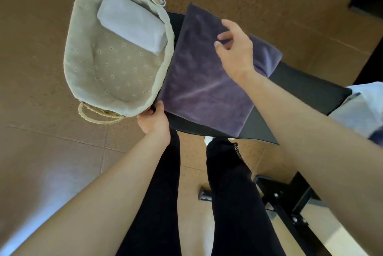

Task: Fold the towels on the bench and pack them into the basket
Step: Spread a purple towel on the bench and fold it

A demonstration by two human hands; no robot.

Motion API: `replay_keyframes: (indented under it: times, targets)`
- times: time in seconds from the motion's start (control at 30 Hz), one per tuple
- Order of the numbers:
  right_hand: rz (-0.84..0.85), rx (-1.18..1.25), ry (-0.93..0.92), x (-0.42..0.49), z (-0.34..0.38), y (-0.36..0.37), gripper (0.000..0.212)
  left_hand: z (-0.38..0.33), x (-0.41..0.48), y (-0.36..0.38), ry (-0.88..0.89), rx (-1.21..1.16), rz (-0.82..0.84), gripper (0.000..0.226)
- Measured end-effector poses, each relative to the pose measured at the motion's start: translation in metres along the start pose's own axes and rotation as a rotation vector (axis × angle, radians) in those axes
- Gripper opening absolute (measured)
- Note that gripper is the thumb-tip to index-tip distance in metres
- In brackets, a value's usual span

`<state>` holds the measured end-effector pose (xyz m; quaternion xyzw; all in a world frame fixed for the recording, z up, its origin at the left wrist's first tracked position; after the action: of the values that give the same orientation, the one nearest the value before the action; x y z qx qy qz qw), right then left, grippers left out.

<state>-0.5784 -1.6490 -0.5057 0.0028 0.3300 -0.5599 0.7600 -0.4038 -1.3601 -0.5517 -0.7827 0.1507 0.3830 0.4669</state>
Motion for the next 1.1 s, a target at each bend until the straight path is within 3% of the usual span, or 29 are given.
replay_keyframes:
  times: [0.1,0.23,0.33,0.4,0.57,0.63,0.8,0.9,1.0,1.1]
  targets:
    - [-0.221,-0.047,0.077,-0.045,-0.047,-0.037,0.045,-0.005,-0.007,0.009,-0.031,-0.036,0.051,0.042]
    - [-0.405,-0.086,0.270,-0.110,-0.109,-0.064,0.045,-0.003,-0.002,0.016,-0.077,0.052,0.133,0.037]
    - [-0.447,-0.005,0.518,-0.151,-0.151,-0.061,0.054,-0.005,0.000,0.014,-0.014,0.131,0.124,0.050]
    - [-0.441,0.017,0.586,-0.168,-0.165,-0.053,0.057,-0.003,0.003,0.015,0.007,0.161,0.146,0.046]
    - [-0.387,0.044,0.684,-0.185,-0.180,-0.036,0.024,0.011,0.009,0.011,0.020,0.310,0.185,0.015]
    - [-0.378,-0.001,0.668,-0.188,-0.183,-0.042,0.014,0.017,0.005,0.005,0.035,0.400,0.184,0.017]
    - [-0.359,-0.072,0.691,-0.206,-0.195,-0.072,0.015,0.048,-0.013,-0.013,-0.041,0.658,0.222,0.025]
    - [-0.360,-0.114,0.609,-0.204,-0.189,-0.086,0.026,0.020,-0.039,-0.018,0.197,0.824,0.091,0.017]
    - [-0.438,-0.092,0.393,-0.177,-0.161,-0.102,0.030,-0.020,-0.061,0.010,0.438,0.675,0.195,0.019]
    - [-0.442,0.032,0.200,-0.129,-0.129,-0.116,0.030,-0.060,-0.068,0.040,0.549,0.526,0.254,0.023]
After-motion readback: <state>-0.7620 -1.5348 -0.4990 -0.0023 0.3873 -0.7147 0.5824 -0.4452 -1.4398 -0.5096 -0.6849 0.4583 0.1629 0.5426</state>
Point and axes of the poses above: each hand's wrist, its own x-axis towards the middle knuckle, its own y-axis out of the palm, z = x × y, the point moved 8 cm from there along x, towards the middle knuckle, and after that the axes turned 14 degrees about x, right-handed, at the moved point
